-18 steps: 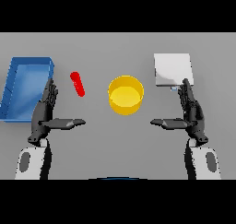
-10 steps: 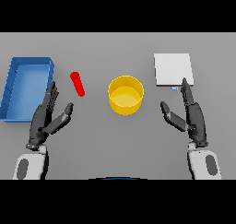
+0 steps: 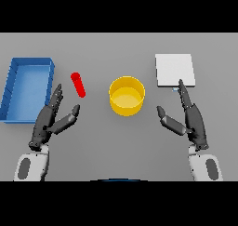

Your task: Pick up the red beaker and tilt it to pour out 1 green nut into yellow bowl. Pick up the yellow bowl and place it on the metallic measuring scale.

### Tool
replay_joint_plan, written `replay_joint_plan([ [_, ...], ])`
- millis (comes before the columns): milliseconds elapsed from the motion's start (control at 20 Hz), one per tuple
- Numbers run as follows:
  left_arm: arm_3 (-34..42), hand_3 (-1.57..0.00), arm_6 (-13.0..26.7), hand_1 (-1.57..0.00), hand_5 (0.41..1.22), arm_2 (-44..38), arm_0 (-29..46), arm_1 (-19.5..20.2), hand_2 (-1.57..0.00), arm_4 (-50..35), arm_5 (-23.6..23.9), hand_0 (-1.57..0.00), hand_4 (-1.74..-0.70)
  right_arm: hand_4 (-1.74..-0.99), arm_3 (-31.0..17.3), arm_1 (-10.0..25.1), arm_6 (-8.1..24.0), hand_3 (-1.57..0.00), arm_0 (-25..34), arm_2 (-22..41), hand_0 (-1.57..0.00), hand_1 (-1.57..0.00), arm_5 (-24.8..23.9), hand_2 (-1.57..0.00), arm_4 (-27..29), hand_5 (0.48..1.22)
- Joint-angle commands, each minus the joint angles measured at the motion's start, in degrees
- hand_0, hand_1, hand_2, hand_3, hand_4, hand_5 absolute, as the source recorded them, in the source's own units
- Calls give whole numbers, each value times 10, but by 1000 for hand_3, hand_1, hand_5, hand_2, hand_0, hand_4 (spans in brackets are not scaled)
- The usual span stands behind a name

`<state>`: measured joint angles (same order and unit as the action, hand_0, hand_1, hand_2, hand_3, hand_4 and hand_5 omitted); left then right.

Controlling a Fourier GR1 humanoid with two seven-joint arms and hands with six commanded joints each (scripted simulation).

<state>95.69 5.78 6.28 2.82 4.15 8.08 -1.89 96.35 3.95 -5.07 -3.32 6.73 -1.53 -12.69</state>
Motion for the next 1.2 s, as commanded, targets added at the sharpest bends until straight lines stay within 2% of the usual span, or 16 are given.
replay_joint_plan([
  [0, -20, 1, -1, 1, 643, -5, -15, -5, 1, -4, 1, 1, -1145, -1189, -3, -1, 3, 1, -2, 0, 1, 1, 5, 1, 5, 626],
  [100, -66, 1, -17, 1, 648, -18, -46, -2, 1, -6, 0, 1, -1169, -1209, 4, -3, -9, 1, -12, 1, 1, 1, 9, 1, 12, 627],
  [150, -87, 1, -27, 1, 650, -23, -60, -2, 1, -8, -1, 1, -1178, -1215, 4, -2, -2, 1, -4, -3, 1, 1, 6, 1, 12, 628],
  [450, -213, 1, -61, 1, 637, -45, -159, 3, 1, -1, -4, 1, -1183, -1227, 3, -2, -10, 1, -7, 0, 1, 1, 12, 1, 14, 625],
  [600, -253, 1, -74, 1, 651, -48, -196, 1, 1, 7, 0, 1, -1200, -1222, 1, -1, -9, 1, -9, -1, 1, 1, 12, 1, 12, 627],
  [750, -293, 1, -64, 1, 661, -49, -233, -3, 1, 23, 13, 1, -1197, -1226, 3, -1, 0, 1, -5, -5, 1, 1, 12, 1, 18, 631],
  [800, -303, 1, -72, 1, 663, -50, -240, -4, 1, 24, 16, 1, -1197, -1231, 4, -4, -6, 1, -12, -2, 1, 1, 15, 1, 20, 633],
  [900, -331, 1, -74, 1, 669, -56, -264, -6, 1, 27, 23, 1, -1199, -1234, 5, 2, 6, 1, -5, -9, 1, 1, 16, 1, 25, 635],
  [950, -347, 1, -80, 1, 671, -63, -270, -2, 1, 26, 24, 1, -1203, -1238, 6, 0, -7, 1, -14, -6, 1, 1, 16, 1, 22, 638],
  [1150, -392, 1, -115, 1, 695, -80, -296, -12, 1, 17, 32, 1, -1246, -1245, 11, 1, -1, 1, -21, -8, 1, 1, 15, 1, 25, 642],
])
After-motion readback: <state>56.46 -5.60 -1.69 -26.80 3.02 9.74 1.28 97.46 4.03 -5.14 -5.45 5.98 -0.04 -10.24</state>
